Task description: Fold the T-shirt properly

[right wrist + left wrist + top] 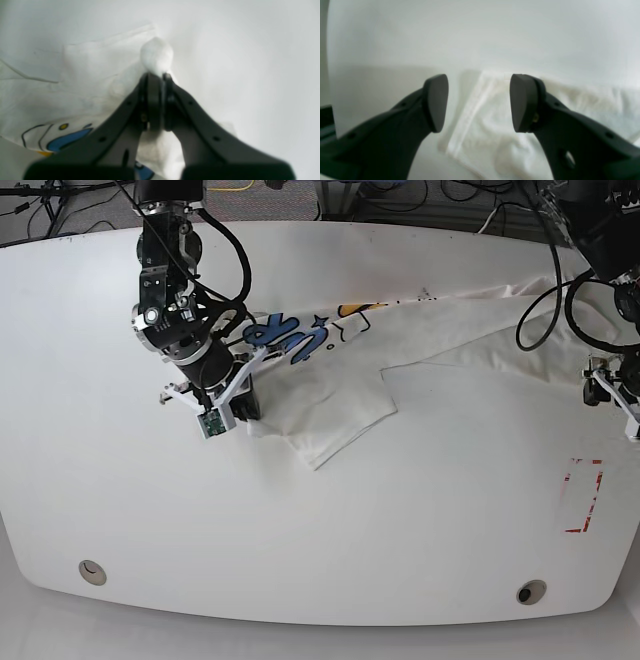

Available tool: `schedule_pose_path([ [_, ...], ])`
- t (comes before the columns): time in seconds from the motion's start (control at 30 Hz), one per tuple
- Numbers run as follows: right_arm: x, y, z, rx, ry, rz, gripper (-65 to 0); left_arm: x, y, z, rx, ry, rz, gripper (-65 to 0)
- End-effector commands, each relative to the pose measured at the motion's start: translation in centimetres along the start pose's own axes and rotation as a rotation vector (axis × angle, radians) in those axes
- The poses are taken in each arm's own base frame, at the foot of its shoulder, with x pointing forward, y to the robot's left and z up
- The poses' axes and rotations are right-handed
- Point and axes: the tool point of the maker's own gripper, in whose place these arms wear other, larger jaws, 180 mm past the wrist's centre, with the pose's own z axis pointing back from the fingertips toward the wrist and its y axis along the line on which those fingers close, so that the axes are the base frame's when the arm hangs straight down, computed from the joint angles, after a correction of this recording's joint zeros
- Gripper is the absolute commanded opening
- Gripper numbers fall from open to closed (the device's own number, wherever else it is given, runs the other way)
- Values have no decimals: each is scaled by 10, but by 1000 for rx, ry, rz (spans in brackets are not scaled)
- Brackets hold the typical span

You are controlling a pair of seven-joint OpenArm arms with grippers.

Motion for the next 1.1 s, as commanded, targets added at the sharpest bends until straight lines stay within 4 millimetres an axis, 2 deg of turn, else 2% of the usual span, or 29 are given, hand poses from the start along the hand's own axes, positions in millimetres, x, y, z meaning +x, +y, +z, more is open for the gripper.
schedule_pose_path([
  [0.0, 14, -2, 3, -4, -50, 7, -641, 14, 11, 8, 21, -42, -8, -293],
  [0.23, 13, -2, 3, -2, -47, 4, -641, 14, 8, 4, 9, -40, -13, -274],
  [0.5, 13, -2, 3, -3, -47, 4, -638, 3, 2, -6, -16, -7, -1, -251],
  [1.07, 12, -6, 4, -13, -46, 5, -641, -7, -8, -14, -41, 41, -32, -252],
])
